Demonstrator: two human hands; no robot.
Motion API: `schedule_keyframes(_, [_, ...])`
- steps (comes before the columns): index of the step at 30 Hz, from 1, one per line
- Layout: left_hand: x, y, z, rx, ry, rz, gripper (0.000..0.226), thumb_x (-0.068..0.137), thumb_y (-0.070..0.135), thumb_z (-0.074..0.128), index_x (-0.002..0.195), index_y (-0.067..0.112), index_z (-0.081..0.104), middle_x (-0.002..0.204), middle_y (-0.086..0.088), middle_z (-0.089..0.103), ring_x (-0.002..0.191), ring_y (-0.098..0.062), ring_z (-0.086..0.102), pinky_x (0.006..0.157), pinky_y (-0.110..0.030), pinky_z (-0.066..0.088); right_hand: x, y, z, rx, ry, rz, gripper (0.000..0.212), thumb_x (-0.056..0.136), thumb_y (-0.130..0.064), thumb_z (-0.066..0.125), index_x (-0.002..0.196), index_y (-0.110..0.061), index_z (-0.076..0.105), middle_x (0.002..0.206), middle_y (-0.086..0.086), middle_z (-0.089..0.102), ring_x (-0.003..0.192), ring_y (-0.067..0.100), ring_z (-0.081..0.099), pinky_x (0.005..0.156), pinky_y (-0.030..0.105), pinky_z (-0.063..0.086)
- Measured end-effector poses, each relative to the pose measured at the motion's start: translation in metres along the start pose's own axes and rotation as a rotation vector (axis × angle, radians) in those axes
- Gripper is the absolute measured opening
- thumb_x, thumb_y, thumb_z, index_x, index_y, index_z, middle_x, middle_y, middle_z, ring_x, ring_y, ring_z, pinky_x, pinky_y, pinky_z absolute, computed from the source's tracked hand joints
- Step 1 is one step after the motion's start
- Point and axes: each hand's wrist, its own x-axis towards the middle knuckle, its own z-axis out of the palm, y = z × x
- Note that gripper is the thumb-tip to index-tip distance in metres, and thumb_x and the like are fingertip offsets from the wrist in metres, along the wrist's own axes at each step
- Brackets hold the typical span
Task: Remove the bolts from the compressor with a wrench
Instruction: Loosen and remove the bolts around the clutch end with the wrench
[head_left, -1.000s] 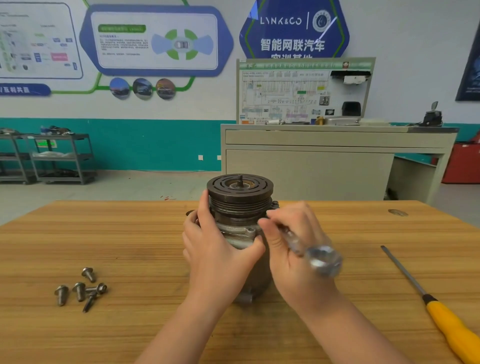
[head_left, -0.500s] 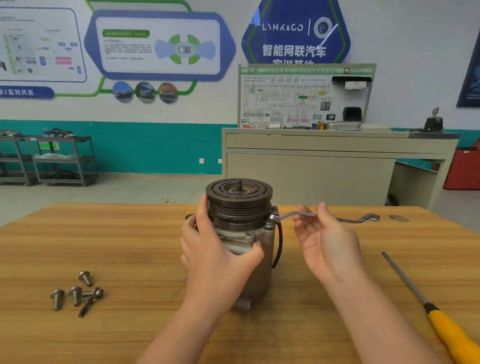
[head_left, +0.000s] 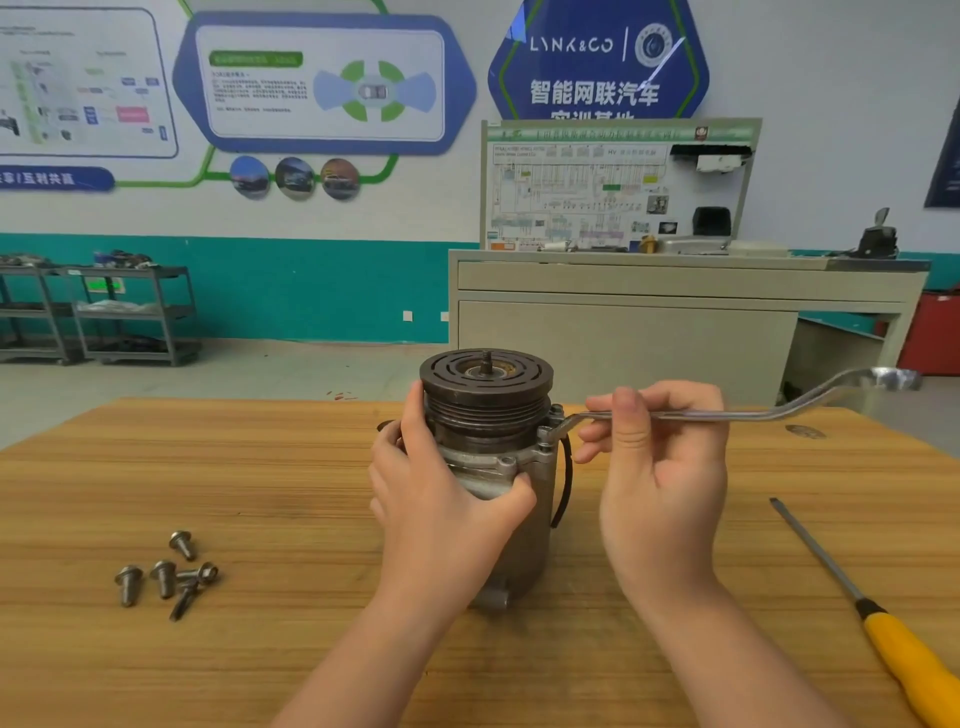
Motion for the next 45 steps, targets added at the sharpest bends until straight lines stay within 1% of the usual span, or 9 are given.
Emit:
schedule_keyframes(6, [-0.001,0.0,0.001,-0.006,0.002,-0.015,0.111,0.055,0.067,0.062,0.146,0.045,0.002,0.14,-0.001,0.025,0.131,-0.013,0.021,0.109,-0.039,0.023,-0.019,0.004,0.011,-0.249,-0.109,-0.312,0.026,0.103,-0.041,0.037,0.097,-0.016,0.045,0.084,-0.01,0.045,0.071,0.003,0.049,0.067,0.011,0.042])
schedule_keyframes(10, [-0.001,0.0,0.001,-0.018,0.001,-0.021,0.111,0.054,0.07,0.061,0.145,0.046,0.002,0.139,0.002,0.024,0.13,-0.013,0.021,0.109,-0.039,0.023,-0.027,0.004,0.021,-0.191,-0.029,-0.289,0.021,0.104,-0.037,0.034,0.099,-0.019,0.045,0.087,-0.006,0.048,0.077,0.002,0.051,0.071,0.013,0.043])
schedule_keyframes(14, [0.001,-0.001,0.0,-0.006,-0.011,-0.004,0.113,0.056,0.053,0.07,0.147,0.044,0.004,0.14,0.001,0.024,0.126,-0.008,0.019,0.108,-0.035,0.02,-0.005,0.006,0.017,0.108,0.288,0.167,0.013,0.103,-0.022,0.032,0.092,-0.027,0.037,0.071,0.004,0.063,0.049,0.016,0.052,0.047,0.024,0.042])
schedule_keyframes(19, [0.0,-0.003,0.001,-0.021,0.003,0.013,0.113,0.059,0.049,0.075,0.148,0.043,0.004,0.139,0.004,0.024,0.126,-0.005,0.019,0.106,-0.031,0.018,0.036,0.029,0.0,0.577,0.302,0.908,0.011,0.105,-0.014,0.037,0.099,-0.011,0.045,0.071,0.009,0.06,0.041,0.012,0.054,0.038,0.02,0.042])
schedule_keyframes(27, [0.001,-0.002,0.0,-0.006,-0.008,-0.005,0.113,0.054,0.057,0.067,0.147,0.044,0.005,0.14,0.001,0.025,0.127,-0.006,0.019,0.109,-0.035,0.021,0.014,-0.001,0.0,0.002,0.017,0.008,0.009,0.099,-0.037,0.046,0.091,-0.037,0.041,0.072,-0.002,0.062,0.049,0.011,0.061,0.046,0.024,0.05])
schedule_keyframes(31, [-0.001,0.0,0.0,-0.01,-0.007,-0.013,0.112,0.053,0.056,0.065,0.147,0.044,0.005,0.138,0.0,0.026,0.125,-0.006,0.02,0.108,-0.036,0.022,-0.001,0.001,0.004,-0.135,-0.082,-0.213,0.02,0.1,-0.043,0.042,0.092,-0.025,0.044,0.066,0.006,0.06,0.055,0.006,0.063,0.054,0.018,0.05])
schedule_keyframes(36, [-0.001,0.0,-0.001,-0.023,-0.023,-0.034,0.12,0.055,0.062,0.07,0.148,0.043,-0.003,0.14,0.002,0.024,0.131,-0.013,0.019,0.113,-0.044,0.024,-0.011,0.005,0.011,-0.166,-0.109,-0.268,0.024,0.102,-0.043,0.04,0.096,-0.021,0.045,0.076,0.004,0.056,0.059,0.022,0.062,0.054,0.042,0.053])
schedule_keyframes(40, [0.0,0.003,-0.003,-0.023,-0.041,-0.055,0.123,0.052,0.059,0.069,0.146,0.045,-0.009,0.14,0.002,0.022,0.129,-0.011,0.019,0.113,-0.045,0.024,-0.014,0.004,0.017,-0.046,-0.05,-0.207,0.022,0.103,-0.042,0.035,0.095,-0.023,0.044,0.076,-0.001,0.048,0.054,0.019,0.052,0.05,0.032,0.044])
schedule_keyframes(45, [-0.001,0.004,-0.003,-0.02,-0.055,-0.075,0.122,0.051,0.056,0.066,0.147,0.045,-0.008,0.14,0.003,0.021,0.131,-0.015,0.019,0.115,-0.046,0.024,0.015,0.019,0.005,0.406,0.18,0.453,0.023,0.106,-0.019,0.031,0.086,-0.015,0.041,0.063,0.002,0.06,0.04,0.015,0.046,0.039,0.019,0.034])
